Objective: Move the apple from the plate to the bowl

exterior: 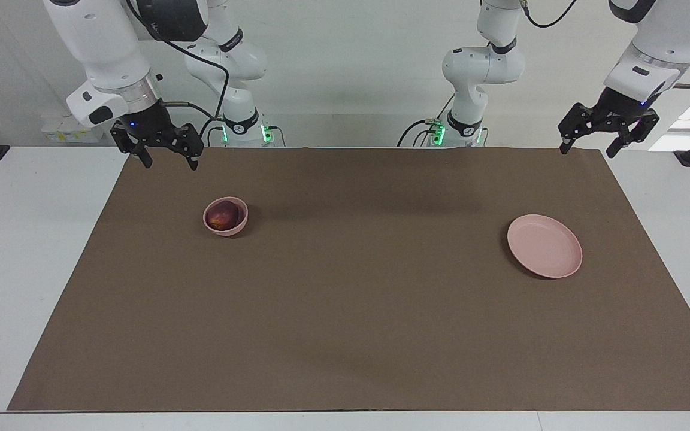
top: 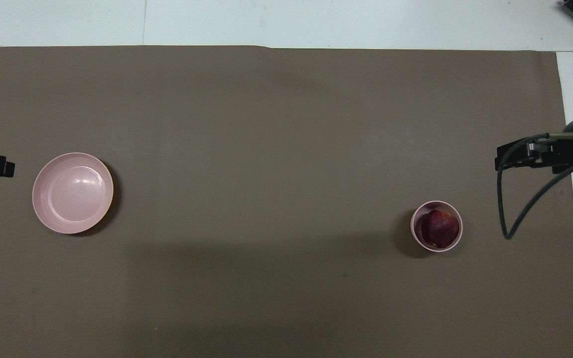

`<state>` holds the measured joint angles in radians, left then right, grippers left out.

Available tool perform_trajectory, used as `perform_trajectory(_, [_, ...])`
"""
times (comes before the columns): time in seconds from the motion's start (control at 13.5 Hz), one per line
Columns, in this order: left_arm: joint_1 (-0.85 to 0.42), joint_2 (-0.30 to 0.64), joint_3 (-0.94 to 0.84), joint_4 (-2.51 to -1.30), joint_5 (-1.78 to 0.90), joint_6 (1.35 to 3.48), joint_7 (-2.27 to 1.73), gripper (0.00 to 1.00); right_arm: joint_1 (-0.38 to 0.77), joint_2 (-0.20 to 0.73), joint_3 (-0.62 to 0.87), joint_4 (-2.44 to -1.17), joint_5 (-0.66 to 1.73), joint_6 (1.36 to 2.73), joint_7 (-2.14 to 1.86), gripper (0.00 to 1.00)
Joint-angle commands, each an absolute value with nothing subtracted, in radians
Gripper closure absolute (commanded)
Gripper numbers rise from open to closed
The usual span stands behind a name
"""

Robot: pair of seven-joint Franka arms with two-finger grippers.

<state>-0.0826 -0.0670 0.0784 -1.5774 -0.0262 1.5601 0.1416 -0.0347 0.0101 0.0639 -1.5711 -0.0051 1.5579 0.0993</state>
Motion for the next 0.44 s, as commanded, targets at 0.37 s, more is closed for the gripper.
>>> perform_trajectory(0.37, [-0.077,-0.086,0.074,-1.595,-0.015,1.559,0.153,0.0,-0.038,-0.011,0.067,-1.591,-0.009,1.532,0.08,0.0])
